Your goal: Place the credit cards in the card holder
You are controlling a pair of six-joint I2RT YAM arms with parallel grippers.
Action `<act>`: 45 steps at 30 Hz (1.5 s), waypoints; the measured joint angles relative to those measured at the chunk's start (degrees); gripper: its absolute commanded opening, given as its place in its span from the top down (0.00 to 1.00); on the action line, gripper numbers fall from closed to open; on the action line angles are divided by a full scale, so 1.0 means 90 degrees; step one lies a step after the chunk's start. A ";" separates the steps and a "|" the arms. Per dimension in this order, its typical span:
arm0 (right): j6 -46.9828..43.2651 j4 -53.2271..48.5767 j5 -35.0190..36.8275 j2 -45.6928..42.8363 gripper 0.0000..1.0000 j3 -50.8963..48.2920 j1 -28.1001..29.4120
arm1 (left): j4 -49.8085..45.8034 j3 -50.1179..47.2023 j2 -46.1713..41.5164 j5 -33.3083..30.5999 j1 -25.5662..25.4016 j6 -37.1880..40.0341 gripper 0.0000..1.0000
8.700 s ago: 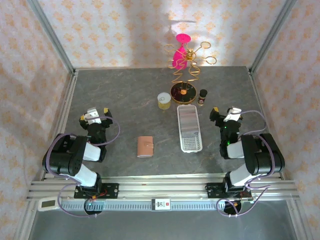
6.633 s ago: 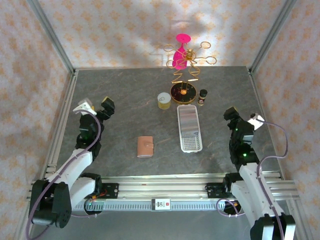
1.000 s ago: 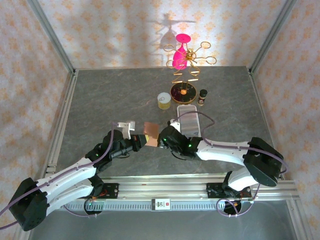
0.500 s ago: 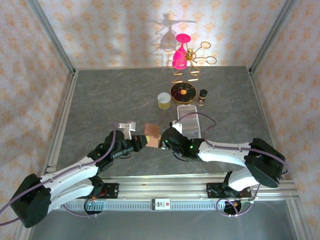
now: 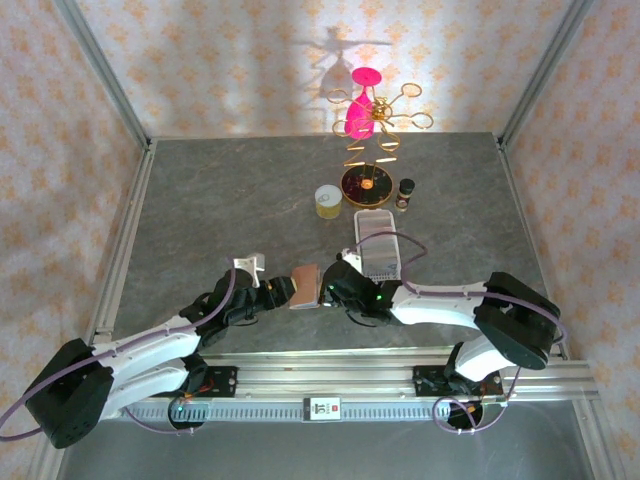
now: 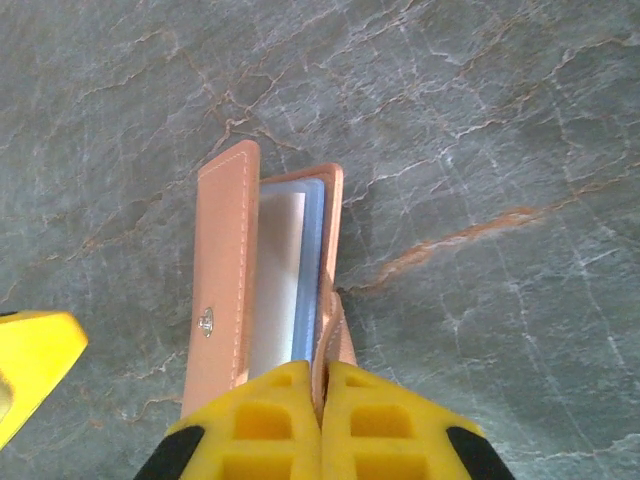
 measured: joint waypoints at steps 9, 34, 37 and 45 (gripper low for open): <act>-0.0032 0.0202 -0.0204 -0.0102 1.00 -0.0007 0.0000 | -0.0590 0.0359 -0.0046 -0.0486 0.0000 0.0070 0.19; -0.0041 0.0359 -0.0185 -0.0328 1.00 -0.0143 0.0000 | -0.1013 0.1069 0.0996 -0.0857 0.0000 0.0342 0.58; -0.0041 0.0250 -0.0083 -0.0321 1.00 -0.0151 0.0000 | -0.1025 0.1042 0.0996 -0.0996 0.0000 0.0311 0.67; -0.0017 -0.0163 0.0294 -0.0253 1.00 -0.0151 0.0000 | -0.1001 0.0653 0.0988 -0.1241 0.0000 0.0182 0.70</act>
